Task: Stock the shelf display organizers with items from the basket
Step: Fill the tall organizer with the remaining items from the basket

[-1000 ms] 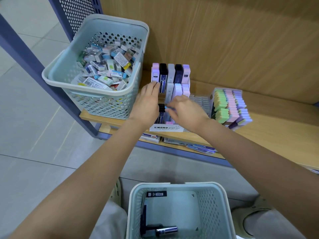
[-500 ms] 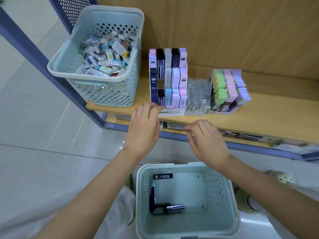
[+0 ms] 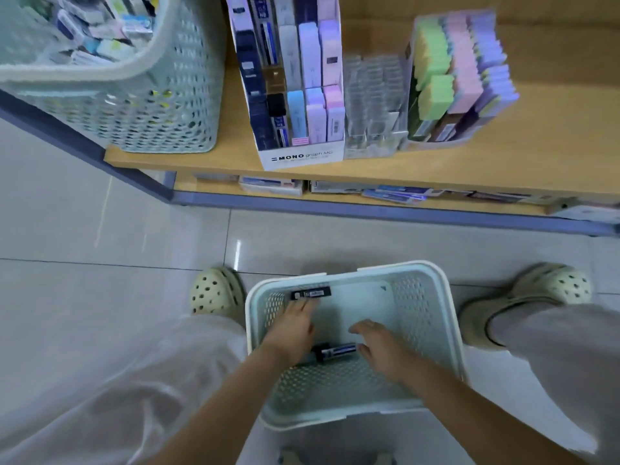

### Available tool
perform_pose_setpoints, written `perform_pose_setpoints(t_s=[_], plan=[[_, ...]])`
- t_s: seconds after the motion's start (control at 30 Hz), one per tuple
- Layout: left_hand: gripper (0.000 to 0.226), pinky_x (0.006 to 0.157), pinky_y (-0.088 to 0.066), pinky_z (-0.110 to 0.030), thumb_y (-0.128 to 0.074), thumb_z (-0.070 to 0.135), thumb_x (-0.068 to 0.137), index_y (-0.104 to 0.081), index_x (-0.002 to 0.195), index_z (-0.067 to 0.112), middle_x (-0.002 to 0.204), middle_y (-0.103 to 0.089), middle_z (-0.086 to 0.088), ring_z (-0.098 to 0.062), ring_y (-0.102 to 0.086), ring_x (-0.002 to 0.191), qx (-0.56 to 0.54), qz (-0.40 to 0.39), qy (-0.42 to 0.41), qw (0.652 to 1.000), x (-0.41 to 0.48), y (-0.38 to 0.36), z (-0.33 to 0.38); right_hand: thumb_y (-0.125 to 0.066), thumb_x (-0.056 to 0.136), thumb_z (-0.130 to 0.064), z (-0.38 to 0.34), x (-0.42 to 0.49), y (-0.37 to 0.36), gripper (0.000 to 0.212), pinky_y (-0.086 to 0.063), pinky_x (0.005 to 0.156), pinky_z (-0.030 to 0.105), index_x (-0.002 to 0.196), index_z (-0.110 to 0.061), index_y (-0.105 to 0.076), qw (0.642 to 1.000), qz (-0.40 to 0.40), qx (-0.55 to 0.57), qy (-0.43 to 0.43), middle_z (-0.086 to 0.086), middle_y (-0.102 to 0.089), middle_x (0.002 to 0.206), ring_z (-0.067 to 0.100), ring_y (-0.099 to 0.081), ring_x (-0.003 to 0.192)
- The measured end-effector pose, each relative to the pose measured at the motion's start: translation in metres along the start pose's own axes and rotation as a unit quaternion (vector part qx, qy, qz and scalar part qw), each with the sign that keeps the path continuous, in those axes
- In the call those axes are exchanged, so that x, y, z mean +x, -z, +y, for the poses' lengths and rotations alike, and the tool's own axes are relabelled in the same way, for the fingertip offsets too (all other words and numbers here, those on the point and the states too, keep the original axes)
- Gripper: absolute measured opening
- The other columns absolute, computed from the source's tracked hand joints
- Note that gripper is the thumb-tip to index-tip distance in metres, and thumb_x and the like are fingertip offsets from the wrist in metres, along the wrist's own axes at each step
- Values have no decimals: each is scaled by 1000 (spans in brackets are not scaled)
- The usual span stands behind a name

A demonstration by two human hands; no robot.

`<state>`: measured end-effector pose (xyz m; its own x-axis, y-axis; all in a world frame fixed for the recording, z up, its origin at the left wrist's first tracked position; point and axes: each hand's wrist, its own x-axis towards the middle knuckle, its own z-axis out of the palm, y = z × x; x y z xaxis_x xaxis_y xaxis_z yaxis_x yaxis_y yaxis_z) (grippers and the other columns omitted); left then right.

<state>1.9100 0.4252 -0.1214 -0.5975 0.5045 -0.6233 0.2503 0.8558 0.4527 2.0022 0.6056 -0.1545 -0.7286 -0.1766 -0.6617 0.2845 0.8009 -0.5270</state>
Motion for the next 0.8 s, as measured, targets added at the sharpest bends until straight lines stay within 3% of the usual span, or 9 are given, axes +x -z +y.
perform_pose_setpoints(t_s=[0.13, 0.27, 0.37, 0.57, 0.67, 0.8], plan=[[62, 113, -11, -26, -45, 8, 91, -22, 147, 12, 153, -24, -7, -24, -21, 139, -7, -16, 29, 999, 26, -16, -4, -45, 97, -12, 4, 15, -11, 40, -26, 105, 22, 137, -12, -43, 998, -49, 35, -16, 7, -41, 142, 20, -39, 130], [68, 115, -5, -28, -43, 1, 89, -12, 149, 9, 157, -11, -7, -25, -10, 143, -27, 5, 44, 999, 37, -30, -7, -46, 96, -11, 8, 27, -17, 40, -31, 106, 30, 136, -11, -45, 996, -85, 30, -14, 9, -43, 140, 24, -40, 128], [71, 116, -2, -28, -45, 0, 87, -9, 149, 7, 155, -9, -9, -27, -8, 142, 17, 21, 37, 999, 39, -39, -10, -50, 93, -13, 9, 31, -25, 39, -32, 103, 30, 132, -14, -50, 996, -88, 9, -2, 9, -49, 135, 25, -41, 124], [61, 117, -9, -32, -54, 10, 91, -24, 144, 5, 151, -20, -13, -28, -17, 139, 85, 25, 58, 994, 49, -54, -20, -56, 91, -22, 9, 35, -28, 31, -35, 98, 32, 119, -11, -61, 994, -88, -64, -12, 11, -51, 121, 27, -42, 118], [54, 115, -12, -29, -55, 6, 88, -35, 138, 9, 149, -26, -10, -26, -18, 139, 124, 15, 35, 991, 52, -57, -27, -51, 93, -14, 11, 32, -26, 24, -39, 91, 32, 113, -5, -62, 995, -86, -22, -39, 14, -56, 115, 27, -49, 108], [42, 108, -25, -31, -57, 9, 87, -48, 127, 9, 140, -39, -10, -27, -32, 131, 139, -12, 14, 990, 56, -56, -31, -49, 95, -15, 17, 24, -17, 18, -43, 83, 33, 107, -5, -57, 994, -26, 46, -91, 15, -59, 107, 30, -55, 97]])
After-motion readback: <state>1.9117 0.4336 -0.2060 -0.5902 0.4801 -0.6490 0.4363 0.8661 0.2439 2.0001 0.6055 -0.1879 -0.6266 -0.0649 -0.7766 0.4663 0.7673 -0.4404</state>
